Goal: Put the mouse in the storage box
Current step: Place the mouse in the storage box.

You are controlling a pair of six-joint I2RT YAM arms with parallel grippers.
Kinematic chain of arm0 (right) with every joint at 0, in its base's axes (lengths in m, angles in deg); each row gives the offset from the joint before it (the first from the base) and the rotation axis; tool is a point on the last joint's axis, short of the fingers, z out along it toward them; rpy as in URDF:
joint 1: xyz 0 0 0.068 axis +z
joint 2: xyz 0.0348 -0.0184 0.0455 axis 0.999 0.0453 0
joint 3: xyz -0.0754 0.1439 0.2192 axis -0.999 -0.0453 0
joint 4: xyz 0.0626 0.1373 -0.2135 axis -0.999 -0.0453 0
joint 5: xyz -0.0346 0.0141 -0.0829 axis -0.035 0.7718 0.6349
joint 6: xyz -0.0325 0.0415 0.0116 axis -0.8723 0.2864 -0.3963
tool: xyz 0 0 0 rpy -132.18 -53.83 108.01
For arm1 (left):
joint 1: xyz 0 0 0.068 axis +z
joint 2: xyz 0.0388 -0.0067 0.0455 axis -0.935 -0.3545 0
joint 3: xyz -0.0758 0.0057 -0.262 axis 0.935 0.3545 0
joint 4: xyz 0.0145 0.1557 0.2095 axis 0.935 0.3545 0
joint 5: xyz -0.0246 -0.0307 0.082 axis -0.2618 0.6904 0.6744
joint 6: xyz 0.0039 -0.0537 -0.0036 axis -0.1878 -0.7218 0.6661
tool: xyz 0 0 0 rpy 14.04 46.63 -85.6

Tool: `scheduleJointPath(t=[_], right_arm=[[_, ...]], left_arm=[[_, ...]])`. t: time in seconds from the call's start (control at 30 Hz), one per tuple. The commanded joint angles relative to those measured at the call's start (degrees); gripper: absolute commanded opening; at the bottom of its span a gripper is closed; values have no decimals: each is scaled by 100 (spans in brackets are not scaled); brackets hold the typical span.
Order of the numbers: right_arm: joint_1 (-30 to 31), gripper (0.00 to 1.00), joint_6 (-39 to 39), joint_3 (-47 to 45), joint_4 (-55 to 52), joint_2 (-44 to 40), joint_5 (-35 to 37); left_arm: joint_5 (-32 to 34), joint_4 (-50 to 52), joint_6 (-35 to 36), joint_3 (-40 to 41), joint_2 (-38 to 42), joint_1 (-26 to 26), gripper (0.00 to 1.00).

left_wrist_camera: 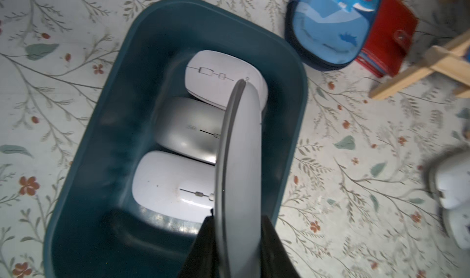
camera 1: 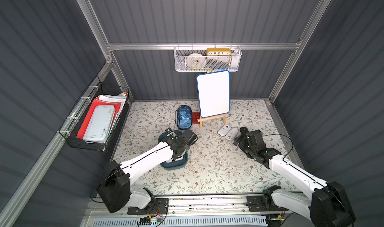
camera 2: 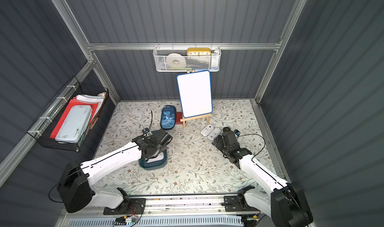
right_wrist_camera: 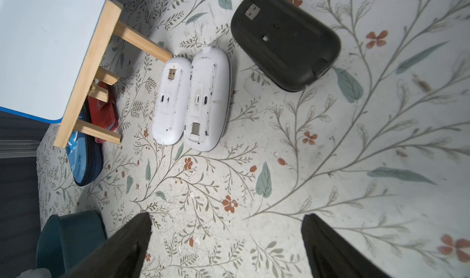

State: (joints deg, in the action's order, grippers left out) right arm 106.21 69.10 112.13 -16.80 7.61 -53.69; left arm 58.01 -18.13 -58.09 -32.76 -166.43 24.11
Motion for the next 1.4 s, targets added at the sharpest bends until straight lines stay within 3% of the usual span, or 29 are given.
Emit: scheduleJointPath(t=[0.0,0.13,0.47,0.57,0.63,0.67,0.77,0.8,0.97,1.07,1.27,1.37], right_arm=[[-126,96,-224,-166,-26,-80,-75],[-232,96,-255,-270,9,-108,-189],[-443,96,-375,-342,-103,-289,-345],[-490,96,-393,-347,-120,-279,-375],[-505,97,-391,-342,-130,-262,-390],[-515,97,-391,-338,-124,-245,-416],[-527,97,-391,-333,-124,-231,-447],[-536,97,-391,-333,-124,-227,-444],[-553,97,-424,-286,-134,-171,-415],[-554,97,-503,-157,-196,-27,-324],[-554,98,-772,602,-697,802,-410],[-553,99,-959,968,-744,1326,-491]], left_arm=[[636,919,-512,-284,-502,21,0],[994,1484,-729,-614,-1201,199,0],[959,1066,176,-726,-1851,605,1],[1000,1102,282,-816,-2083,593,27],[984,1112,300,-828,-2170,584,33],[974,1113,303,-833,-2193,575,43],[970,1123,291,-844,-2148,531,90],[953,1129,286,-843,-2093,525,99],[775,992,440,-889,-1486,391,99],[452,412,877,-842,-772,292,100],[-1536,-2080,2324,313,1332,281,99],[-1840,-2413,2566,720,2056,285,99]])
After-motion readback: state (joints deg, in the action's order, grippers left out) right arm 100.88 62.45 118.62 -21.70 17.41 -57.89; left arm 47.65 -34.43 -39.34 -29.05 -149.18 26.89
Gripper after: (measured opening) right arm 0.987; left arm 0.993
